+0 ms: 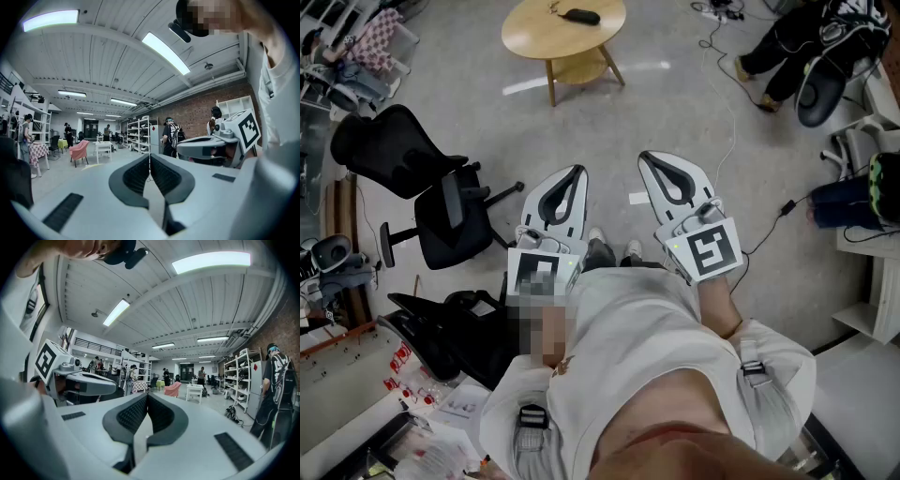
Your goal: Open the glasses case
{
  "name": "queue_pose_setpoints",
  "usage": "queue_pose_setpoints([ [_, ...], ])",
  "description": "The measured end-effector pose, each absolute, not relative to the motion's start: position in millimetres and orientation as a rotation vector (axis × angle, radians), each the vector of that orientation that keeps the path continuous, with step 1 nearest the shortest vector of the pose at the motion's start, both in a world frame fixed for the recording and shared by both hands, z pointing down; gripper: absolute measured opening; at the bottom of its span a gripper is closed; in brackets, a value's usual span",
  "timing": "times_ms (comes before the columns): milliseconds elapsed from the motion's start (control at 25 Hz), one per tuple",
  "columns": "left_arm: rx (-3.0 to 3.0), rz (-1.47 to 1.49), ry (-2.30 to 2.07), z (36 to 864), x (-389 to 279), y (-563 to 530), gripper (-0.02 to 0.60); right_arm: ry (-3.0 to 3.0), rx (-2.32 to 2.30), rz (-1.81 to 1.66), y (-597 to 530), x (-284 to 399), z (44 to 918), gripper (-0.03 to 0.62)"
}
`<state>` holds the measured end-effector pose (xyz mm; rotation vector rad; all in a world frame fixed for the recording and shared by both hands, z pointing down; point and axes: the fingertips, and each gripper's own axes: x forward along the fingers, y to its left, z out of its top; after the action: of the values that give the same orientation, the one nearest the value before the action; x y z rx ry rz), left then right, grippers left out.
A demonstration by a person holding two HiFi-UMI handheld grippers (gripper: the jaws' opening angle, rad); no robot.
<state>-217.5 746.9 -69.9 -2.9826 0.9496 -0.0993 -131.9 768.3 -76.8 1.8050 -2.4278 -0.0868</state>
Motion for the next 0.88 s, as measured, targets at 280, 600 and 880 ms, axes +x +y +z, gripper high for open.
queue_pose_setpoints([
  [280,-2.975,-0.125,0.946,-70,-212,750,0.023,-2.442,1.81,-0.072,775,-125,-75,0.02],
  [600,-2.96,-0.143,0.959,-70,-215,742,0.023,-2.471,1.804,-0.062,768,-130,-70,0.02],
  [880,-2.974,-0.131,0.925,-64,-207,704,0.023,-2.443,1.805,-0.074,728,-127,-65,0.02],
])
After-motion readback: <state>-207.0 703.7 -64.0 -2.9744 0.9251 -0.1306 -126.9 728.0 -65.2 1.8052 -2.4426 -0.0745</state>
